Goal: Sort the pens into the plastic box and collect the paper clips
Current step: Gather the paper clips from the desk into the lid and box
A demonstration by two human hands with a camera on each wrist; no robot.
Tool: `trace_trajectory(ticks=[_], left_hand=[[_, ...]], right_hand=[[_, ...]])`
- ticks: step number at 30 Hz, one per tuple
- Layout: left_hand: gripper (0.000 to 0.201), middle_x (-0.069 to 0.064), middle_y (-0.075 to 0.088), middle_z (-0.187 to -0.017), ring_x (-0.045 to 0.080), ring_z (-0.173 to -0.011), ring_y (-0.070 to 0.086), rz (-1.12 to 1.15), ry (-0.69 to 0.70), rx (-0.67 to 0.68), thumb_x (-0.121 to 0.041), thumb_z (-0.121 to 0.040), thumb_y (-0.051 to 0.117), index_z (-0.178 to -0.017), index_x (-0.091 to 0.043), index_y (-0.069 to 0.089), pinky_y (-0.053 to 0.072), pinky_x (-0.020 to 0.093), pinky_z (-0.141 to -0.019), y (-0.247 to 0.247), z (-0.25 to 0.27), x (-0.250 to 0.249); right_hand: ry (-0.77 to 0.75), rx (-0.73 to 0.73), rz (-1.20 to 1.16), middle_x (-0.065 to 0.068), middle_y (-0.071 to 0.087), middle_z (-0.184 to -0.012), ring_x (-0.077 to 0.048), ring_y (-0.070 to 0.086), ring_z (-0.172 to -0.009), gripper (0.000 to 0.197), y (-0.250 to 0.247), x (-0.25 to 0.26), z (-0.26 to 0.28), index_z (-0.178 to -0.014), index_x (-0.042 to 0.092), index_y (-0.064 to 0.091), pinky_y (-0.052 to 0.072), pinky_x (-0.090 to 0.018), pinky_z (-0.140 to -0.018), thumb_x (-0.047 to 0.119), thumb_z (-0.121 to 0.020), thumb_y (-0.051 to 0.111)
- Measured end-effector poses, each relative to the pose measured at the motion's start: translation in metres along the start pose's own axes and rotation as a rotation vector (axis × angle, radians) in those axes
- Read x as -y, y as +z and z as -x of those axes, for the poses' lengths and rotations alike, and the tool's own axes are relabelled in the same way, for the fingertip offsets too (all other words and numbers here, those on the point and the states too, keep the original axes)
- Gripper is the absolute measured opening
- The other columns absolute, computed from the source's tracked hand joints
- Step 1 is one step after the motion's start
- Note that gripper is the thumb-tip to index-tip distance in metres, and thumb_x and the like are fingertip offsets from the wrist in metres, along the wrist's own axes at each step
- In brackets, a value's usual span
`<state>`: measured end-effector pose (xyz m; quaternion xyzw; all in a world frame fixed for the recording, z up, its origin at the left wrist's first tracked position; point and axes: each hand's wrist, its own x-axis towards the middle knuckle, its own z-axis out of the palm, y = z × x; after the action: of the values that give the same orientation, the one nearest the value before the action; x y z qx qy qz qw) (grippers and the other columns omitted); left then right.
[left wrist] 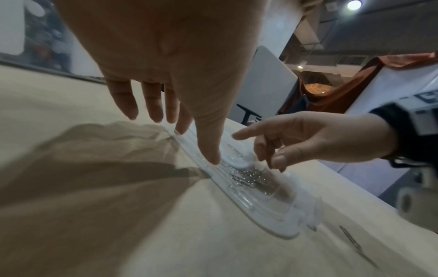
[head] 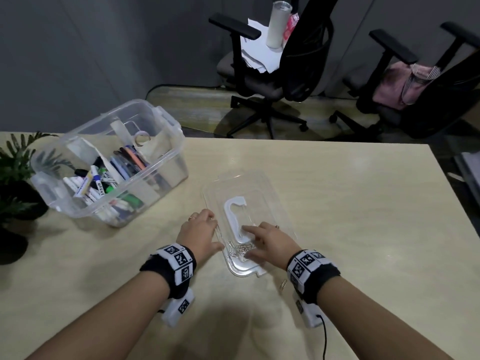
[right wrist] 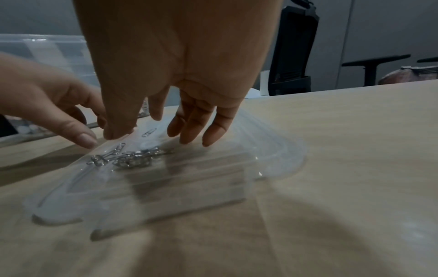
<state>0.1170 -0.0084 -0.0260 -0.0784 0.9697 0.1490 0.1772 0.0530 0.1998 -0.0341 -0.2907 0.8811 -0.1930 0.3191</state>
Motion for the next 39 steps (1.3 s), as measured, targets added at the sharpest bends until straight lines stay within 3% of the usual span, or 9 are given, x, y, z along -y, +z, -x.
trace_trajectory(ticks=[3, 7, 11, 14, 22, 28, 33, 39], left_hand=[[0.050, -0.006, 0.040, -0.132, 0.019, -0.119, 0.039, -0.043, 0.017, 0.021, -0.055, -0.074, 0.066, -0.114, -0.024, 0.061, 0.039, 0.036, -0.098, 0.004, 0.008, -0.004], [0.047, -0.006, 0.039, -0.130, 0.018, -0.119, 0.038, -0.005, 0.064, 0.074, -0.051, -0.076, 0.066, -0.117, -0.029, 0.062, 0.037, 0.034, -0.099, 0.008, 0.019, -0.006], [0.041, -0.005, 0.035, -0.132, 0.016, -0.121, 0.038, 0.144, 0.067, 0.133, -0.046, -0.076, 0.071, -0.114, -0.033, 0.065, 0.036, 0.033, -0.104, 0.012, 0.025, -0.006], [0.036, -0.006, 0.033, -0.134, 0.016, -0.124, 0.035, 0.195, 0.058, 0.146, -0.046, -0.073, 0.073, -0.108, -0.036, 0.068, 0.035, 0.034, -0.105, 0.014, 0.028, -0.005], [0.033, -0.012, 0.042, -0.108, 0.012, -0.106, 0.040, 0.105, 0.131, 0.060, -0.046, -0.074, 0.070, -0.105, -0.035, 0.065, 0.035, 0.031, -0.096, 0.020, 0.031, -0.018], [0.035, -0.014, 0.054, -0.112, 0.012, -0.112, 0.046, -0.001, 0.054, 0.006, -0.052, -0.079, 0.064, -0.107, -0.033, 0.060, 0.030, 0.032, -0.094, 0.031, 0.033, -0.030], [0.033, -0.015, 0.049, -0.100, 0.011, -0.104, 0.048, 0.094, 0.123, 0.094, -0.050, -0.076, 0.068, -0.103, -0.031, 0.065, 0.033, 0.029, -0.091, 0.033, 0.030, -0.028], [0.024, -0.016, 0.045, -0.090, 0.012, -0.097, 0.052, 0.136, 0.228, 0.180, -0.045, -0.076, 0.068, -0.094, -0.029, 0.066, 0.038, 0.026, -0.083, 0.041, 0.032, -0.031]], right_hand=[[0.000, 0.027, 0.077, -0.002, 0.046, -0.116, -0.020, 0.052, -0.103, 0.067, 0.002, 0.009, -0.007, -0.142, 0.035, 0.039, 0.043, -0.030, -0.088, 0.048, -0.082, 0.066], [-0.016, 0.028, 0.026, 0.003, 0.040, -0.107, -0.017, 0.047, -0.103, 0.059, 0.004, 0.006, -0.003, -0.136, 0.035, 0.049, 0.043, -0.031, -0.093, 0.043, -0.080, 0.069], [-0.079, 0.048, -0.038, 0.007, 0.039, -0.099, -0.013, 0.045, -0.095, 0.040, 0.010, -0.002, 0.007, -0.119, 0.030, 0.065, 0.040, -0.025, -0.090, 0.032, -0.079, 0.072], [-0.104, 0.048, -0.069, 0.010, 0.042, -0.095, -0.013, 0.050, -0.092, 0.027, 0.008, -0.005, 0.013, -0.103, 0.024, 0.072, 0.043, -0.027, -0.087, 0.028, -0.077, 0.075], [-0.065, 0.021, -0.027, 0.001, 0.055, -0.107, -0.017, 0.055, -0.099, 0.034, 0.004, -0.013, 0.019, -0.111, 0.020, 0.068, 0.044, -0.027, -0.087, 0.026, -0.078, 0.073], [-0.055, 0.039, -0.053, 0.004, 0.047, -0.100, -0.017, 0.050, -0.102, 0.040, 0.014, -0.014, 0.020, -0.118, 0.019, 0.066, 0.040, -0.024, -0.089, 0.018, -0.079, 0.072], [-0.039, 0.017, -0.064, 0.004, 0.044, -0.095, -0.009, 0.044, -0.088, 0.033, 0.018, -0.013, 0.018, -0.111, 0.020, 0.068, 0.036, -0.019, -0.079, 0.019, -0.079, 0.073], [-0.022, -0.026, -0.087, 0.010, 0.038, -0.083, -0.010, 0.042, -0.086, 0.022, 0.024, -0.012, 0.015, -0.096, 0.014, 0.073, 0.029, -0.017, -0.074, 0.024, -0.077, 0.075]])
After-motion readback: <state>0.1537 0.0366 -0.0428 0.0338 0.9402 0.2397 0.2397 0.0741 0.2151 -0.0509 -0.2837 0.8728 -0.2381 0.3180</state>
